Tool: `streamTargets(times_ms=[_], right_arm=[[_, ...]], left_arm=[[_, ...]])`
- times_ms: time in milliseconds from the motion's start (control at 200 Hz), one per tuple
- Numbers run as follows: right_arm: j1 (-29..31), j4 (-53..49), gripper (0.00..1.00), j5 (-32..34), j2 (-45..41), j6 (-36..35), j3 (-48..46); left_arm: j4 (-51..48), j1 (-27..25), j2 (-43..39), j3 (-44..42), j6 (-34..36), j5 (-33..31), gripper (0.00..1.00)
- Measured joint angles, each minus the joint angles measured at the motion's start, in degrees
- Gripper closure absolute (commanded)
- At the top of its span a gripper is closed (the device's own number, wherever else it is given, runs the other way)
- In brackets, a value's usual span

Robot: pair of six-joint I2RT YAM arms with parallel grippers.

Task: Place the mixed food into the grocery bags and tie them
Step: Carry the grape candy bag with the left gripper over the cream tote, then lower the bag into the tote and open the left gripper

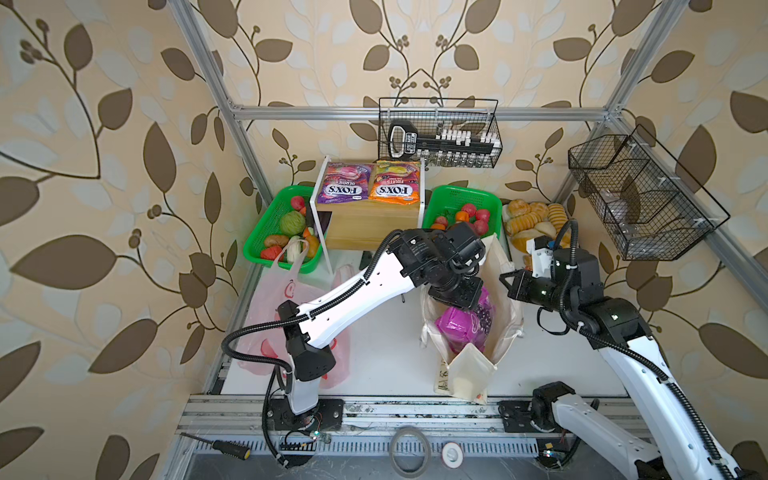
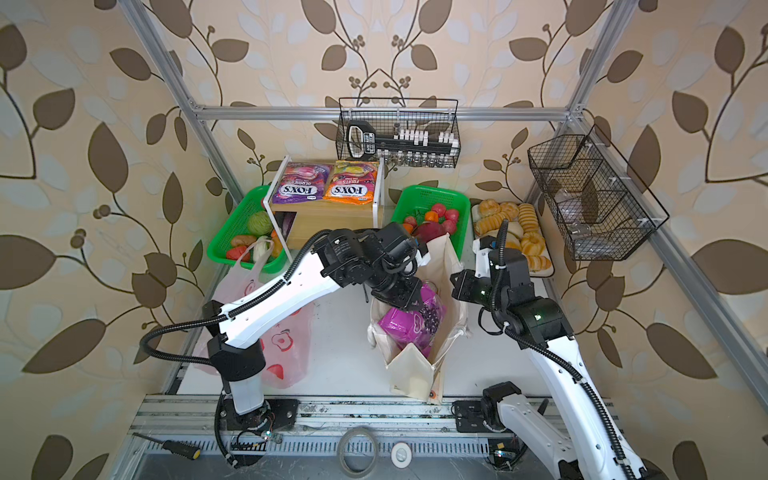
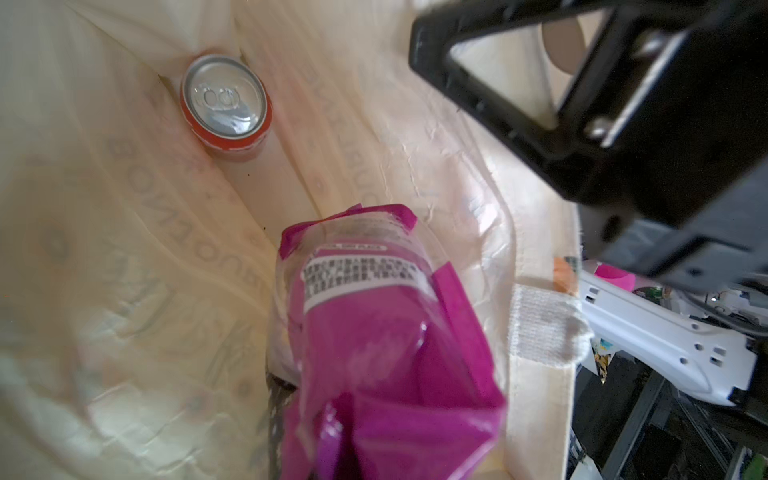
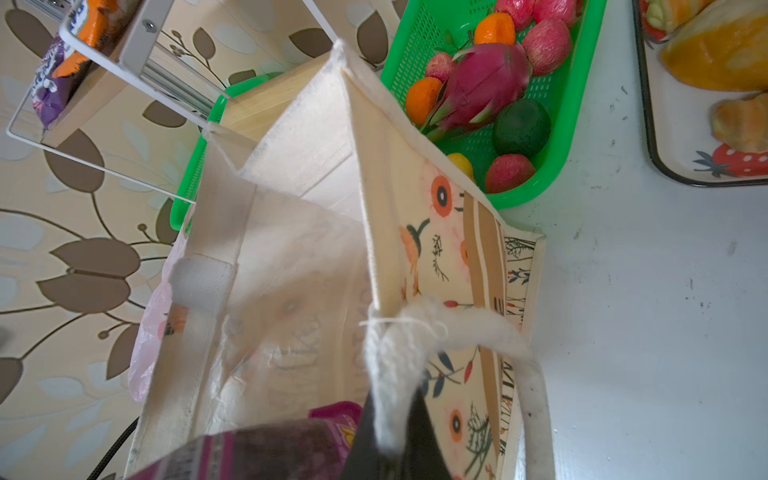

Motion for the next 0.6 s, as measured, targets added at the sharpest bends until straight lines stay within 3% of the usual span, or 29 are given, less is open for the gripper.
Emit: streamTargets(times_ms=[125,600], right_arm=[[1.11,0.02,1.0,1.6,0.44,0.46,0.28],[2.82,0.0,1.0,5.75,0.48,1.7,0.28]], left_arm=[[-0.35,-0.63,3.45,0.55,-0.81,0.0,0.89],[2.58,-2.12,8.63,-1.4,-4.52,2.86,0.75]])
